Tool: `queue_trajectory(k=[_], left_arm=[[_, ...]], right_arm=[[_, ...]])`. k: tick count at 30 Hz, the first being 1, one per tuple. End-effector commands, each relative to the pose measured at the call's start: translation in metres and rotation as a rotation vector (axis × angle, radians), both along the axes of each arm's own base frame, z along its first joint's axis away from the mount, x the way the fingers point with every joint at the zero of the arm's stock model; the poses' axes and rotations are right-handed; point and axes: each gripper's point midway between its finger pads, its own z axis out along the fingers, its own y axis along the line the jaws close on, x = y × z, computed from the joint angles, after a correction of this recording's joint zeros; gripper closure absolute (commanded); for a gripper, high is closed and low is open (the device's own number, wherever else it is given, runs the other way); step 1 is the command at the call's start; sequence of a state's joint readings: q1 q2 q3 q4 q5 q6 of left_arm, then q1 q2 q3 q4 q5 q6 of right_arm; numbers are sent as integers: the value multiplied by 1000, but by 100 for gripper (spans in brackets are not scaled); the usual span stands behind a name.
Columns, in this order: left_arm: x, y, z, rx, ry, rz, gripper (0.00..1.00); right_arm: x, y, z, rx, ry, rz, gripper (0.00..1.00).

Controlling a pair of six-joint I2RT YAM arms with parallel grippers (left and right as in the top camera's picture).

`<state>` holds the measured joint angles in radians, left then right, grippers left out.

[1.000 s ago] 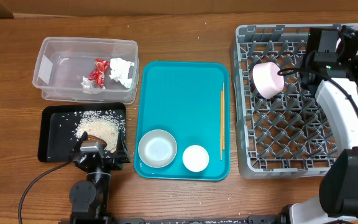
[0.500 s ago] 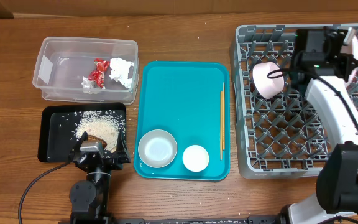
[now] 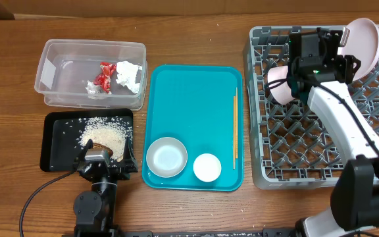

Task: Sort waste into correct bins and load items into the dishwasher
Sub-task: 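Carry the white plate to the rack and stand it in the slots, then grasp the small white bowl on the teal tray with the right gripper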

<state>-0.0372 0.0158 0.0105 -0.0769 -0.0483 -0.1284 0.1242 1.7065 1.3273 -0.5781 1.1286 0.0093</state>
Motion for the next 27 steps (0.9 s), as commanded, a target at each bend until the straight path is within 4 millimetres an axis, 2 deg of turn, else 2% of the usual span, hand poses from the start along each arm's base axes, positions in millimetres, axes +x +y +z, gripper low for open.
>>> queue_trajectory(k=[1,4,7,9,12,14,15,17,19,21,25,27], left_arm=[[0,2,1,-10,-12,9,0],[0,2,1,-10,-12,9,0],[0,2,1,-10,-12,9,0],[0,2,1,-9,-12,9,0],[0,2,1,-10,-12,9,0],[0,2,1,-9,-12,9,0],[0,2,1,-10,-12,9,0],[0,2,1,-9,-12,9,0],[0,2,1,-10,-12,9,0],[0,2,1,-10,-12,9,0],[0,2,1,-10,-12,9,0],[0,2,1,-9,-12,9,0]], right_arm=[[-12,27,50,57,-182,52,42],[-17,67,52,160,-172,190,41],[-21,127,29,360,-77,399,41],[-29,177,5,541,37,563,41],[-60,251,-28,846,241,779,47],[-80,281,-41,996,346,840,49],[-92,293,-48,1071,399,848,52],[-112,312,-61,1173,495,871,53],[-127,324,-75,1220,574,879,54],[-138,332,-86,1206,630,900,54],[-151,351,-95,1160,687,973,54],[-152,364,-102,1072,699,1034,53]])
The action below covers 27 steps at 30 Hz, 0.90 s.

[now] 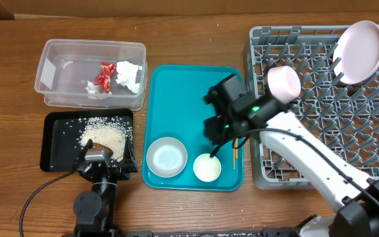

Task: Sort waste into correct bins and load items into the dishwasher
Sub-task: 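Grasp the small white bowl on the teal tray with the right gripper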

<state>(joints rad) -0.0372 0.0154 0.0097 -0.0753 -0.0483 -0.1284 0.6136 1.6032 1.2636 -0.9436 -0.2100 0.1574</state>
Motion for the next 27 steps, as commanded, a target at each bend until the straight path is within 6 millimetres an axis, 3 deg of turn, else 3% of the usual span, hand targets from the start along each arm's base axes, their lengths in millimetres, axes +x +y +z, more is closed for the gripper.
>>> queue_trajectory(k=[1,5,6,8,11,14,17,21,24,27], left_arm=[[0,2,1,-10,-11,9,0],[0,2,1,-9,-11,9,0],[0,2,1,-9,-10,9,0],[0,2,1,-9,-11,9,0],[0,2,1,-10,-11,9,0],[0,2,1,-10,-10,9,0],[0,2,1,-10,-10,9,0],[0,2,1,-10,-10,9,0],[0,2,1,-10,-10,9,0],[0,2,1,-10,-11,9,0]], right_arm=[[-8,24,-10,-37,-53,102,53],[-4,38,-41,-146,-102,141,53],[-7,48,-60,-152,-83,191,53],[-7,52,-78,-172,-67,219,53],[-7,56,-91,-176,-48,239,53],[-5,62,-87,-157,-59,256,62],[-2,65,-86,-147,-71,254,79],[6,63,-80,-164,-98,240,95],[20,61,-63,-180,-135,207,96],[44,48,-31,-219,-202,109,96]])
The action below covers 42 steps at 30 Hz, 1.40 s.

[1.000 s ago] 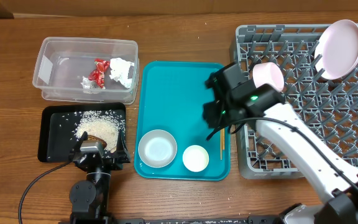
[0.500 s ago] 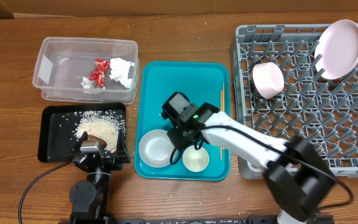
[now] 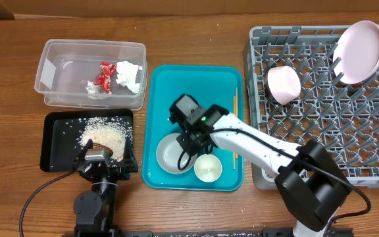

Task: Sort waste into correct bins and load items into the dishwasher
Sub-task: 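Grasp the small white bowl on the teal tray with the right gripper, then place the small white bowl into the rack beside the pink bowl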

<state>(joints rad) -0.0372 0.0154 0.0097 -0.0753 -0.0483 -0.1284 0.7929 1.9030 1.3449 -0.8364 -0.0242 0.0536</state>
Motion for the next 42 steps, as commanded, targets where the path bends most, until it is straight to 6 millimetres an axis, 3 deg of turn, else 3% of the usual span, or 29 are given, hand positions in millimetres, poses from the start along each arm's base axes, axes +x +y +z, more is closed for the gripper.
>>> queue_trajectory(k=[1,5,8,11,16,22,29,36,42], left_arm=[[0,2,1,-10,-10,9,0],[0,2,1,-10,-10,9,0],[0,2,1,-9,-10,9,0],[0,2,1,-10,-10,9,0],[0,2,1,-9,-10,9,0],[0,2,1,-10,-11,9,0],[0,2,1,-10,-10,9,0],[0,2,1,-9,-10,9,0],[0,2,1,-10,-10,9,0]], right_arm=[[51,-13,63,4,-193,-157,96],[94,-67,118,-89,-372,-437,96],[117,-133,158,-190,-530,-709,96],[124,-202,185,-286,-651,-957,96],[128,-302,209,-449,-792,-1252,96],[137,-381,201,-548,-787,-1408,96],[139,-409,169,-773,-746,-1342,96],[140,-414,138,-927,-707,-1260,96],[140,-411,137,-996,-740,-1227,96]])
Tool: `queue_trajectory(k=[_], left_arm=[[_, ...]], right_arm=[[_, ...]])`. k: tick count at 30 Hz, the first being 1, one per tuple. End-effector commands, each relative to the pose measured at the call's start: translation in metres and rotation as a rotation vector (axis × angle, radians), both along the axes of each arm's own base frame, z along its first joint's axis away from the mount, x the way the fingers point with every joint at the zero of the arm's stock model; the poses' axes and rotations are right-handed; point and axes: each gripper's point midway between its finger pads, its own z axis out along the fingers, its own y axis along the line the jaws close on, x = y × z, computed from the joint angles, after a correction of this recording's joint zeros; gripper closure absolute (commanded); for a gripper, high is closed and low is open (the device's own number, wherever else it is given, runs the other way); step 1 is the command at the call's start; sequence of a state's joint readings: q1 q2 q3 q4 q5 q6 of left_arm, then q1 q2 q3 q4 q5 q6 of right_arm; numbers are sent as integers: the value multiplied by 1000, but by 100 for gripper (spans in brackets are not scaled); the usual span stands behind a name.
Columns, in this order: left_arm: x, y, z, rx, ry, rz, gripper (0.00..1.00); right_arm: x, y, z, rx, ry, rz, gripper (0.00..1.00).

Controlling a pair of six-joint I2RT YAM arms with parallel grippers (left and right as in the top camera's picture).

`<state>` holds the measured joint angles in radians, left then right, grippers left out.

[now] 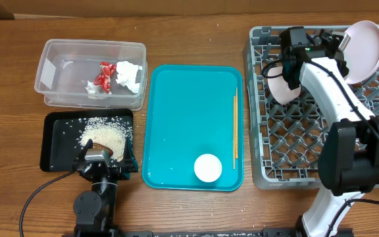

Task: Sort waste into correct bins and load items into the dishwasher
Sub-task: 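Place the small white bowl into the rack beside the pink bowl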

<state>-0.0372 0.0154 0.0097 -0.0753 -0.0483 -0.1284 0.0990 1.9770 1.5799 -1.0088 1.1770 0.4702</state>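
Note:
My right gripper (288, 69) is over the back left of the grey dish rack (321, 145), its fingers hidden under the wrist. A pale bowl (276, 89) stands on edge right below it; I cannot tell whether this is the pink bowl or the white one from the tray. A pink plate (364, 43) stands at the rack's back right. On the teal tray (176, 99) lie a small white cup (207, 168) and a wooden chopstick (235, 128). My left gripper (104, 161) rests at the front left, fingers apart and empty.
A clear bin (45, 72) at the back left holds red and white wrappers (116, 76). A black tray (58, 151) with spilled rice lies in front of it, just ahead of the left gripper. The rack fills the right side of the table.
My right gripper was down on the white bowl at the tray's front left. It is now over the rack's back left, and that bowl is gone from the tray. The left arm has not moved.
My right gripper first held the pink bowl at the rack's back left. Then the pink bowl stood in the rack and the gripper hung over the tray. Then it reached the white bowl, which has now left the tray along with the gripper.

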Motion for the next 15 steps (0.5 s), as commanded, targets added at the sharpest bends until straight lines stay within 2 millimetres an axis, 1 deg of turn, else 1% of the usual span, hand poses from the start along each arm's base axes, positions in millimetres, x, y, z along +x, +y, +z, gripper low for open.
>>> queue_trajectory(k=[1,4,9,15], left_arm=[[0,2,1,-9,-10,9,0],[0,2,1,-10,-10,9,0],[0,2,1,-9,-10,9,0],[0,2,1,-9,-10,9,0]], right_arm=[[-1,-1,5,-80,15,-4,96],[1,4,6,-90,33,17,96],[1,9,28,-220,41,24,96],[2,25,29,-234,76,69,96]])
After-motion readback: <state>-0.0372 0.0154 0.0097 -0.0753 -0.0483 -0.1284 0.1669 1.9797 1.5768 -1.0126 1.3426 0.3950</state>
